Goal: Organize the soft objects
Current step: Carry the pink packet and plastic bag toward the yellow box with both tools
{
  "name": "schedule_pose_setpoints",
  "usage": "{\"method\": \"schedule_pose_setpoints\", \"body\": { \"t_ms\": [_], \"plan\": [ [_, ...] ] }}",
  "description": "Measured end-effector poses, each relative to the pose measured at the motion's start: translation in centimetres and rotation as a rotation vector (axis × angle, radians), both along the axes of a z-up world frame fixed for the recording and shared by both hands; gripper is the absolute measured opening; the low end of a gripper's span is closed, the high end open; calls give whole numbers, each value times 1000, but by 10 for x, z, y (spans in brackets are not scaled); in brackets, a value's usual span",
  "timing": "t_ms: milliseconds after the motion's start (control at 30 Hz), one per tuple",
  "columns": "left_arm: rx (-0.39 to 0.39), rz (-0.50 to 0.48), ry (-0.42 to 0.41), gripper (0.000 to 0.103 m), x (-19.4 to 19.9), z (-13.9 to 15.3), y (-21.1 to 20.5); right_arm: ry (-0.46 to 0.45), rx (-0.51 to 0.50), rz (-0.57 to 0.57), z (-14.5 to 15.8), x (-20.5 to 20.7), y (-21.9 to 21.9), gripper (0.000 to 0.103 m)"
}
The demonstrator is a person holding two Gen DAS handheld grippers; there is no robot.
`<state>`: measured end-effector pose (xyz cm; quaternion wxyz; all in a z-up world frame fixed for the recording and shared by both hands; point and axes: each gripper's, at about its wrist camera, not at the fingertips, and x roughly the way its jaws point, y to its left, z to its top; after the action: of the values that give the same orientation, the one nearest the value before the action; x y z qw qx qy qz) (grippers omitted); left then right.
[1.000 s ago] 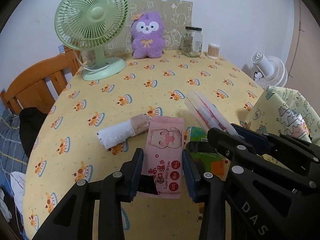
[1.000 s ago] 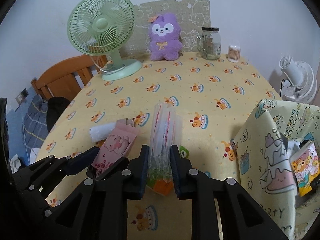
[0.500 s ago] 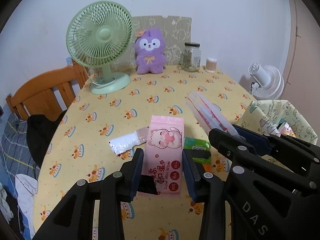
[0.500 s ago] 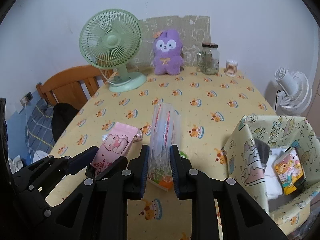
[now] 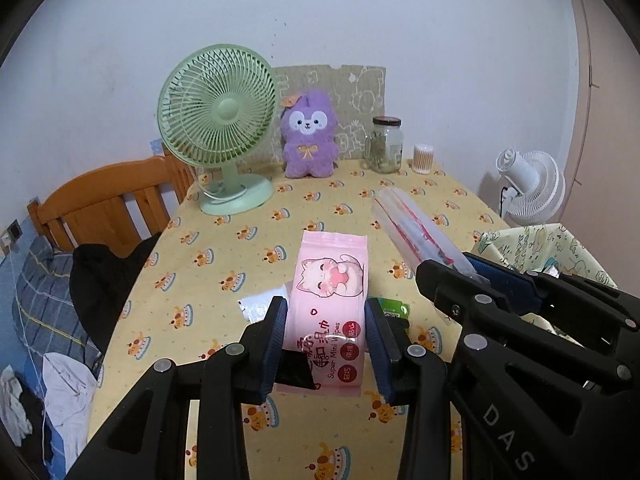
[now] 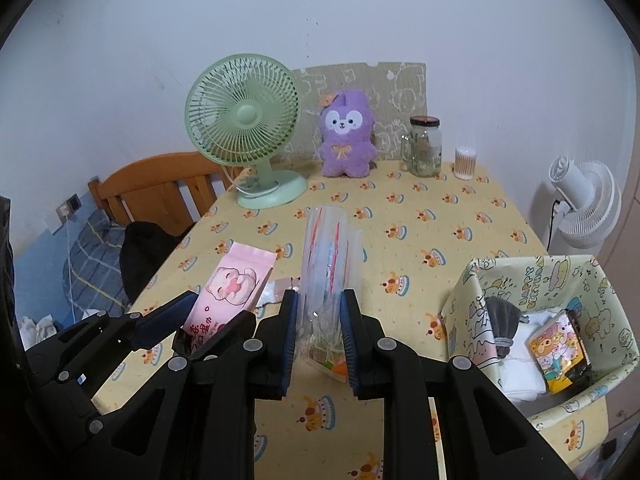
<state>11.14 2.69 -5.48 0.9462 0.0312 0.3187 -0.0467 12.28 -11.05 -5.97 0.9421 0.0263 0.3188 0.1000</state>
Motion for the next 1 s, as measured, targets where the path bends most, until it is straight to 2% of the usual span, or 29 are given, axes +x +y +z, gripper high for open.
{"method": "schedule_pose_setpoints", "body": {
  "t_ms": [533,1000],
  "plan": [
    [0,6,-44,40,-14,16,-18,-44,-1,1,18,-18,-18,24],
    [-8,-29,-77,40,-12,26,-52,-76,-3,-38,32,-21,-56,24]
  ]
}}
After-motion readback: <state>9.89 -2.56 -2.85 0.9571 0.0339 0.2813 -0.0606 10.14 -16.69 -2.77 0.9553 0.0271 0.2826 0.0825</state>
